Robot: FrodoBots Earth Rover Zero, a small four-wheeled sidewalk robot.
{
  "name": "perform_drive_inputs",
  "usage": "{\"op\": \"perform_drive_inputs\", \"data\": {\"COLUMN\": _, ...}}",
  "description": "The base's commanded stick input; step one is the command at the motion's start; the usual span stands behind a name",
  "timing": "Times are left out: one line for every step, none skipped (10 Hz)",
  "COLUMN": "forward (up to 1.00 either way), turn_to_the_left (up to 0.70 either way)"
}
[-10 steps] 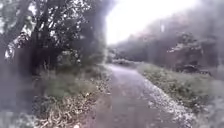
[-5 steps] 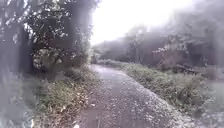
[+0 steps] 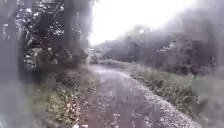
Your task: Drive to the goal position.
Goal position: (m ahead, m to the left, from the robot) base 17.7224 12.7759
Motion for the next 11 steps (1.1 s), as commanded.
{"op": "perform_drive_inputs", "data": {"forward": 0.85, "turn_to_the_left": 0.0}}
{"op": "perform_drive_inputs", "data": {"forward": 0.85, "turn_to_the_left": -0.01}}
{"op": "perform_drive_inputs", "data": {"forward": 0.85, "turn_to_the_left": -0.04}}
{"op": "perform_drive_inputs", "data": {"forward": 0.85, "turn_to_the_left": -0.17}}
{"op": "perform_drive_inputs", "data": {"forward": 0.85, "turn_to_the_left": -0.34}}
{"op": "perform_drive_inputs", "data": {"forward": 0.85, "turn_to_the_left": -0.34}}
{"op": "perform_drive_inputs", "data": {"forward": 0.85, "turn_to_the_left": 0.0}}
{"op": "perform_drive_inputs", "data": {"forward": 0.85, "turn_to_the_left": 0.0}}
{"op": "perform_drive_inputs", "data": {"forward": 0.85, "turn_to_the_left": 0.0}}
{"op": "perform_drive_inputs", "data": {"forward": 0.85, "turn_to_the_left": 0.0}}
{"op": "perform_drive_inputs", "data": {"forward": 0.85, "turn_to_the_left": 0.0}}
